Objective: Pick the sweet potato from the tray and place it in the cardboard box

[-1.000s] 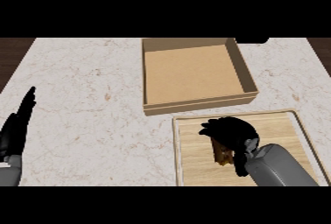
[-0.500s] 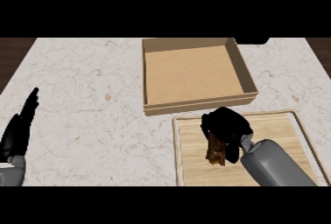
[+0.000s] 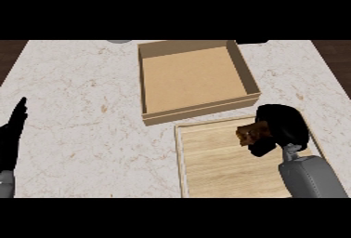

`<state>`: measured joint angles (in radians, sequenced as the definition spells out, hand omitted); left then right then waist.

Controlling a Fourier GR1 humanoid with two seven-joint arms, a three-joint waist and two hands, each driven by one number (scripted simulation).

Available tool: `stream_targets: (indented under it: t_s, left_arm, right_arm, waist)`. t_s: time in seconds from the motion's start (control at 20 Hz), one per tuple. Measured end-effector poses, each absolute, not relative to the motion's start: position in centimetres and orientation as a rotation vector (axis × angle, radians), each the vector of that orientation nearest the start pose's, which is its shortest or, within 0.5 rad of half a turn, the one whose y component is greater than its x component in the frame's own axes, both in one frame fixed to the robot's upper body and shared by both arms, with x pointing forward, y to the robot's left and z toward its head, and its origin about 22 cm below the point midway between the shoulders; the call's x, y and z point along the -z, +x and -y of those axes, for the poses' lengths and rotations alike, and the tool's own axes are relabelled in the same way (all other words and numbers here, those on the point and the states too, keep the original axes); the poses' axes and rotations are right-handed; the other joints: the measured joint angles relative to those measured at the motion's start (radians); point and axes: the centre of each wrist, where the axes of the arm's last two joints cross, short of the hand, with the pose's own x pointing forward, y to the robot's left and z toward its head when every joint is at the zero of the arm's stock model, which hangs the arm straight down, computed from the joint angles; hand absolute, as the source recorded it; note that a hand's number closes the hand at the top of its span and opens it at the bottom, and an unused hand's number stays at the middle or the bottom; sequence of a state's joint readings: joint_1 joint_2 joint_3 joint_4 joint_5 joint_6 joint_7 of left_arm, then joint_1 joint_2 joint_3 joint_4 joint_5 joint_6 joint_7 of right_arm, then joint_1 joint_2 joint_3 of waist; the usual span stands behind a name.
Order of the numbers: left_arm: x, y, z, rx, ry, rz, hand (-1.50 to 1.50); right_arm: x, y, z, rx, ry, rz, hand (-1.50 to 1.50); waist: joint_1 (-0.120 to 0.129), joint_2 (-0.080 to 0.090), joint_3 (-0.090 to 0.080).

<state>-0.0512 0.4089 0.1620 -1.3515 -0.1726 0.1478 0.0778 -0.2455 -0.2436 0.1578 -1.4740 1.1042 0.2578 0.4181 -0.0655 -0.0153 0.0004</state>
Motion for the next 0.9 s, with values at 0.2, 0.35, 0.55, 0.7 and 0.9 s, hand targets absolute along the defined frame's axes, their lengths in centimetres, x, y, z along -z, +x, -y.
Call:
stream_targets:
  t_s: [0.2, 0.35, 0.55, 0.7, 0.9]
  left_arm:
    - [-1.2, 24.8, -37.5, 0.164, 0.691, 1.326, 0.00]
    - [-1.4, 25.2, -37.1, 0.182, 0.677, 1.335, 0.00]
    - [-1.7, 25.7, -36.6, 0.192, 0.663, 1.353, 0.00]
    - [-1.6, 26.3, -36.0, 0.200, 0.658, 1.357, 0.00]
    - [-1.6, 26.7, -36.1, 0.209, 0.649, 1.361, 0.00]
  right_arm:
    - [-6.6, 27.6, 22.6, -0.856, -1.217, 0.975, 1.50]
    - [-9.3, 26.3, 21.6, -0.735, -1.334, 1.040, 1.50]
    - [-12.7, 24.7, 20.2, -0.681, -1.431, 1.157, 1.50]
    - [-14.5, 25.0, 18.3, -0.666, -1.443, 1.228, 1.50]
    - [-16.2, 26.5, 16.6, -0.633, -1.378, 1.320, 1.50]
  waist:
    - [0.006, 0.000, -0.001]
    - [0.023, 0.004, -0.002]
    - [0.044, 0.008, -0.001]
    - [0.057, 0.012, -0.001]
    - [0.066, 0.014, -0.001]
